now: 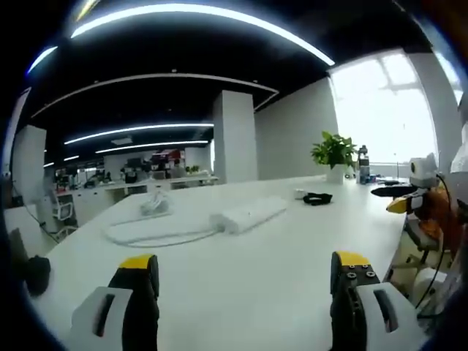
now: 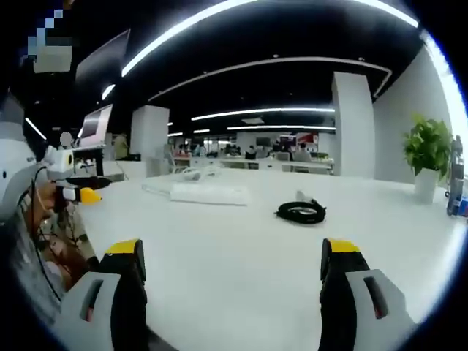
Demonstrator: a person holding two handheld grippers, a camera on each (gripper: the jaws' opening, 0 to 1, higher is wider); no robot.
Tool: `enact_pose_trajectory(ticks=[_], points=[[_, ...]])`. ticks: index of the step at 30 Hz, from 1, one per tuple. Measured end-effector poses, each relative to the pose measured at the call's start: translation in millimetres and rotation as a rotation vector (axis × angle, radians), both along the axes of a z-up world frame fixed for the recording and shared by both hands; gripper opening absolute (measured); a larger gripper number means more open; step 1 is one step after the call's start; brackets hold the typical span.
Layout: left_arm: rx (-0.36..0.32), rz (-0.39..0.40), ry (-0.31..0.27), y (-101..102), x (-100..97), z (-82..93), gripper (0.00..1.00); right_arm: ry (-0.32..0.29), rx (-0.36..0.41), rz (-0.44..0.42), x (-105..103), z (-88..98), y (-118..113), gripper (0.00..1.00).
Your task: Straighten the power strip on the desk, plug the charger into it
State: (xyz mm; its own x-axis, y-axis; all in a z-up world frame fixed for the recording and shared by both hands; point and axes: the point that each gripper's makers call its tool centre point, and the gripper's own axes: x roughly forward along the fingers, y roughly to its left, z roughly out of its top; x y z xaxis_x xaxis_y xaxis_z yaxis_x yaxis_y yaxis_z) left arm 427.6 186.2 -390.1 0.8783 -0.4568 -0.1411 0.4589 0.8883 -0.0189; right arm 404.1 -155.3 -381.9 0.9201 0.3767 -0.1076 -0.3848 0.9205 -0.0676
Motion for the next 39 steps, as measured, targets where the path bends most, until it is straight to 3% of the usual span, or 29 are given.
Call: enact_pose_trajectory(ticks=[14,18,23,28,31,33,39], points=[[0.008,0.003,-0.008,-2,0.3,1.5,0.99,-0.034,0.015,0.025,1,5.0,4,1.0],[0.012,0.002,-0.026,-2,1.7,3.3,0.99,-0.112,0.033,0.091,-4,15.2,14,1.0],[0.003,0.009,-0.077,-2,2.7,10.7,0.99,-0.153,0.047,0.099,-7,23.2,15,1.0],[0.004,0.012,-0.078,-3,1.9,11.8,0.99,-0.142,0.044,0.087,-5,21.7,11,1.0],[0.006,-0.024,-0.081,-9,-0.4,12.0,0.99,-0.128,0.058,0.091,-4,19.5,13,1.0],[-0.019,0.017,-0.064,-5,1.6,11.2,0.99,-0.119,0.066,0.092,-3,18.6,14,1.0],[-0.016,0.013,-0.038,-2,3.1,9.3,0.99,-0.081,0.057,0.074,3,14.4,12,1.0]])
